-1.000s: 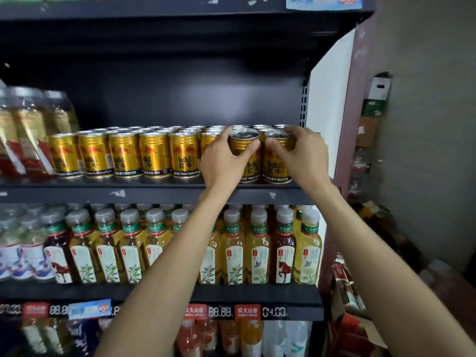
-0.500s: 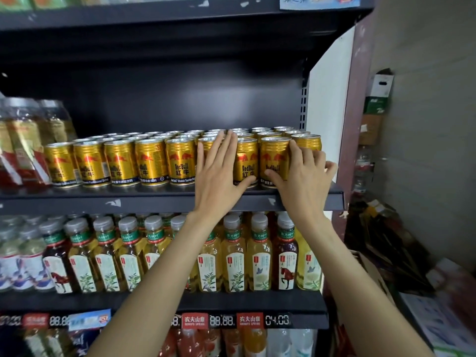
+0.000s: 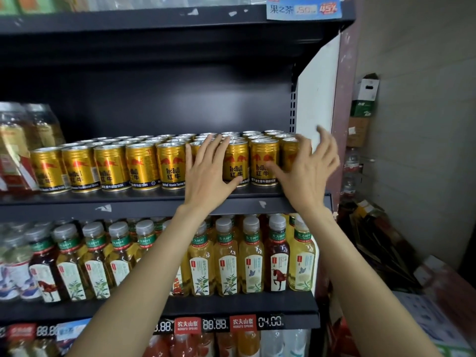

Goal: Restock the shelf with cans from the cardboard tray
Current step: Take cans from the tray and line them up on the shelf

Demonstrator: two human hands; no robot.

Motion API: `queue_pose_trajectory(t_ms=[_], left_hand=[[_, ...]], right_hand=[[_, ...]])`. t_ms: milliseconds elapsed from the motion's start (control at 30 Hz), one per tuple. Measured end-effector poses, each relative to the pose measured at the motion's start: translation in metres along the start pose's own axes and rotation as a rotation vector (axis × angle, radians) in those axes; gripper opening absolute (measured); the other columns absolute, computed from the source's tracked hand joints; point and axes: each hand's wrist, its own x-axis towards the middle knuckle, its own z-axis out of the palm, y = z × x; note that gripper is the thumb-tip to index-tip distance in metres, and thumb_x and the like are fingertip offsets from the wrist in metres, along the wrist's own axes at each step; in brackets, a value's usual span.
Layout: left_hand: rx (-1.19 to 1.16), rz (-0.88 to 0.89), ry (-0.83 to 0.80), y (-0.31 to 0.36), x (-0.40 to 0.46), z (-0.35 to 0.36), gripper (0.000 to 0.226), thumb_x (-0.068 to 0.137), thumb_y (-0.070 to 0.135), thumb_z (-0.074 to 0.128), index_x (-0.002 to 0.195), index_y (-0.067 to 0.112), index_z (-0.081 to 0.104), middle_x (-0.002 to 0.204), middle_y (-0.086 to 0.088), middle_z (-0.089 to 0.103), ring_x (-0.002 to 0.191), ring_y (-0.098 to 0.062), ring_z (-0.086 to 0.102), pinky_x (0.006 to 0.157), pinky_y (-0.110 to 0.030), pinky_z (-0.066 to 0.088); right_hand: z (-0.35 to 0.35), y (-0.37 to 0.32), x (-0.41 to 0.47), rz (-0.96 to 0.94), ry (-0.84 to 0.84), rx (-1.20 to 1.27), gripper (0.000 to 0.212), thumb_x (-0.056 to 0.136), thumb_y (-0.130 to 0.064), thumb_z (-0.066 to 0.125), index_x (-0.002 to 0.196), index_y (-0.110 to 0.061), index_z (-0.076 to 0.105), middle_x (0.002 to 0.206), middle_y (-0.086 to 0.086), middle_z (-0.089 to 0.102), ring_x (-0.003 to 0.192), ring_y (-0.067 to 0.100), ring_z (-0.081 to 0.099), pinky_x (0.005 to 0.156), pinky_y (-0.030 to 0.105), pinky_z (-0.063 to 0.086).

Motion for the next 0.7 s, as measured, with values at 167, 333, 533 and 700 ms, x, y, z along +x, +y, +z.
queue_pose_trajectory(t_ms=[167, 333, 533, 700], left_hand=[[-0.03, 0.063, -0.093, -0.003, 0.007, -0.002, 0.085, 0.079, 0.058, 0.06, 0.147, 0.034, 0.015, 0.156, 0.006, 0.019, 0.145, -0.016, 0.006, 0.113, -0.056, -0.003], [-0.033, 0.054, -0.108, -0.006, 0.009, 0.0, 0.085, 0.078, 0.059, 0.06, 0.147, 0.035, 0.016, 0.155, 0.006, 0.022, 0.145, -0.015, 0.009, 0.113, -0.055, -0.003], [-0.011, 0.065, -0.084, 0.0, 0.011, -0.002, 0.085, 0.077, 0.055, 0.063, 0.147, 0.032, 0.019, 0.155, 0.004, 0.022, 0.145, -0.017, 0.01, 0.111, -0.06, -0.005], [-0.113, 0.228, -0.132, 0.032, 0.041, -0.007, 0.075, 0.087, 0.054, 0.052, 0.148, 0.026, 0.018, 0.156, 0.005, 0.019, 0.144, -0.012, 0.012, 0.115, -0.039, -0.004]], right_hand=[[-0.016, 0.034, 0.016, 0.231, -0.424, 0.512, 0.088, 0.08, -0.025, 0.072, 0.147, -0.019, 0.015, 0.148, 0.015, 0.034, 0.134, 0.03, 0.036, 0.107, 0.04, 0.033], [-0.016, 0.035, 0.021, 0.185, -0.454, 0.442, 0.081, 0.08, -0.021, 0.072, 0.143, -0.014, 0.022, 0.135, 0.016, 0.052, 0.12, 0.033, 0.052, 0.1, 0.043, 0.041], [-0.016, 0.036, 0.025, 0.15, -0.503, 0.429, 0.08, 0.083, -0.02, 0.069, 0.144, -0.013, 0.018, 0.137, 0.014, 0.05, 0.123, 0.032, 0.05, 0.101, 0.043, 0.04], [-0.017, 0.038, 0.025, 0.136, -0.501, 0.451, 0.079, 0.082, -0.019, 0.069, 0.143, -0.013, 0.019, 0.137, 0.014, 0.05, 0.122, 0.031, 0.051, 0.1, 0.04, 0.041]])
